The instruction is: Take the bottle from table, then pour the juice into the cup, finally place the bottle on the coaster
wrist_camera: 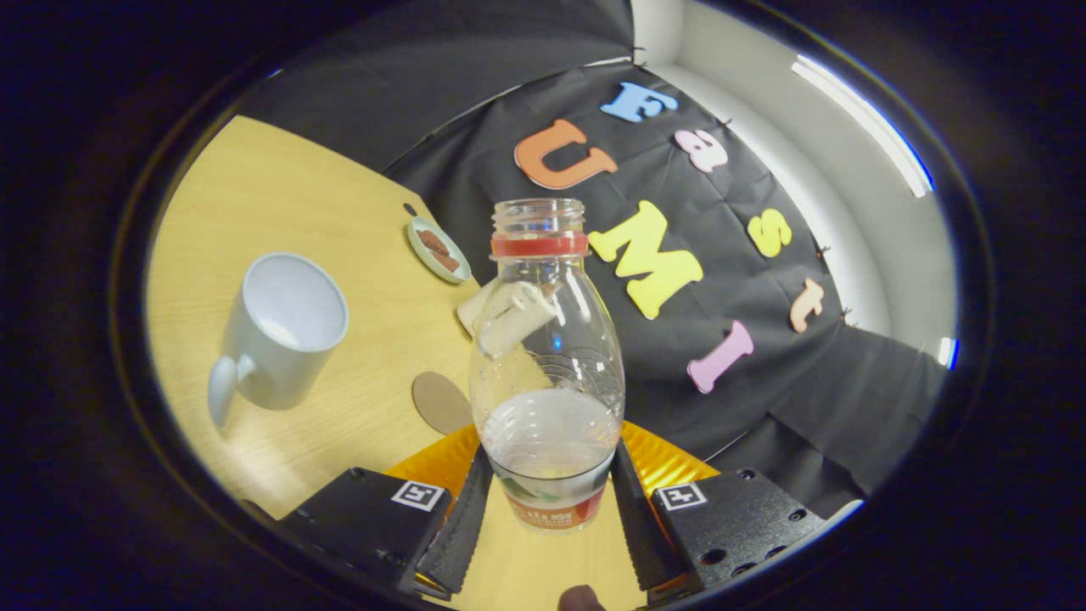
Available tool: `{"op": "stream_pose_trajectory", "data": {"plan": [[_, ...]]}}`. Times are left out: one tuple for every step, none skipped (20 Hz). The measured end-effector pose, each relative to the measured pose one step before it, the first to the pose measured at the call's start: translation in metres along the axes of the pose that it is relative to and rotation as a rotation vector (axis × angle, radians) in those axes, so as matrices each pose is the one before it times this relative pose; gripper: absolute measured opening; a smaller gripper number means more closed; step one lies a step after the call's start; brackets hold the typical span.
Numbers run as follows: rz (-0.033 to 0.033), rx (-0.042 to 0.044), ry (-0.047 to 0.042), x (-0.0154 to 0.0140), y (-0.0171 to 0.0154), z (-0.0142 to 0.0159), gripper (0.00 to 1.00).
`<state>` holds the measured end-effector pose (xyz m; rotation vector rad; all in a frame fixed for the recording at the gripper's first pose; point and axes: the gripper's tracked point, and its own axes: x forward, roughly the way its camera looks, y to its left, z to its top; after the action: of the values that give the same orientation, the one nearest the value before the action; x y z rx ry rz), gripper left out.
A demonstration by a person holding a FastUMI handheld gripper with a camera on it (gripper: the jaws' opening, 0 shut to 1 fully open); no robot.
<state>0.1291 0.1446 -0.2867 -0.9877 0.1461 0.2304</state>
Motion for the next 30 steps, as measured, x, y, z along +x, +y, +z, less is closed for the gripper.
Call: {"op": "stream_pose_trajectory", "data": {"plan": [[-0.01182, -0.0528, -0.00015, -0.00123, 0.00018, -0.00217, 0.76], [-0.00969, -0.05362, -0.00357, 0.00239, 0.00192, 0.00023, 0.76], [-0.00534, -0.04602, -0.00368, 0.00126, 0.00332, 0.00121, 0.77], [-0.00198, -0.04116, -0.00364, 0.00116, 0.0031, 0.00007, 0.76], [-0.00158, -0.0392, -0.00322, 0.00096, 0.00295, -0.00021, 0.76], [-0.00221, -0.03052, 0.00459, 0.00019, 0.00109, -0.00227, 0.76], [-0.00102, -0.02306, -0.00074, 0.00087, 0.00147, -0.00043, 0.76], [0.0007, -0.02357, 0.00373, 0.00119, 0.00217, -0.00038, 0.76], [0.00169, -0.02471, 0.00197, 0.00096, 0.00228, -0.00007, 0.77], [-0.00248, -0.02406, -0.00087, 0.00086, 0.00036, 0.00066, 0.76], [-0.00381, -0.02291, -0.00431, -0.00054, -0.00045, 0.00208, 0.76], [-0.00135, -0.01774, -0.00823, -0.00021, 0.00048, 0.00236, 0.76], [-0.00103, -0.02328, -0.00616, -0.00069, 0.0001, 0.00149, 0.76], [-0.00107, -0.02334, -0.00208, 0.00001, -0.00068, 0.00066, 0.76], [0.00007, -0.01855, -0.0039, -0.00023, 0.00004, 0.00126, 0.76], [0.00222, -0.01537, -0.00201, -0.00066, 0.00004, 0.0003, 0.76], [-0.00101, -0.01585, -0.00195, -0.0009, -0.00068, 0.00056, 0.76], [-0.00144, -0.01493, -0.00023, -0.00021, -0.00114, 0.00046, 0.76], [0.00149, -0.01833, 0.00448, -0.00129, -0.00043, 0.00009, 0.76], [0.00244, -0.01967, 0.00138, 0.00059, 0.00013, 0.00093, 0.76], [0.00043, -0.01811, 0.00012, -0.00111, -0.00142, 0.00103, 0.76], [0.00185, -0.01986, -0.00031, -0.00177, -0.00016, 0.00102, 0.76], [-0.00211, -0.01727, 0.00088, -0.00059, -0.00165, 0.00062, 0.76], [-0.00015, -0.01387, 0.0011, 0.00385, -0.00179, 0.00003, 0.76], [0.00016, -0.01144, 0.0022, 0.00256, -0.00163, -0.00012, 0.76], [-0.00194, -0.01075, 0.00041, 0.0022, -0.00108, -0.00045, 0.76], [-0.00125, -0.01037, 0.00219, -0.00089, -0.00153, 0.00027, 0.76], [-0.0023, -0.0116, 0.00128, 0.00113, -0.00089, -0.00028, 0.76], [-0.0038, -0.00918, -0.00019, -0.0017, -0.00201, 0.00024, 0.76], [-0.00013, -0.0098, 0.0026, -0.0009, -0.00096, 0.00048, 0.76]]}}
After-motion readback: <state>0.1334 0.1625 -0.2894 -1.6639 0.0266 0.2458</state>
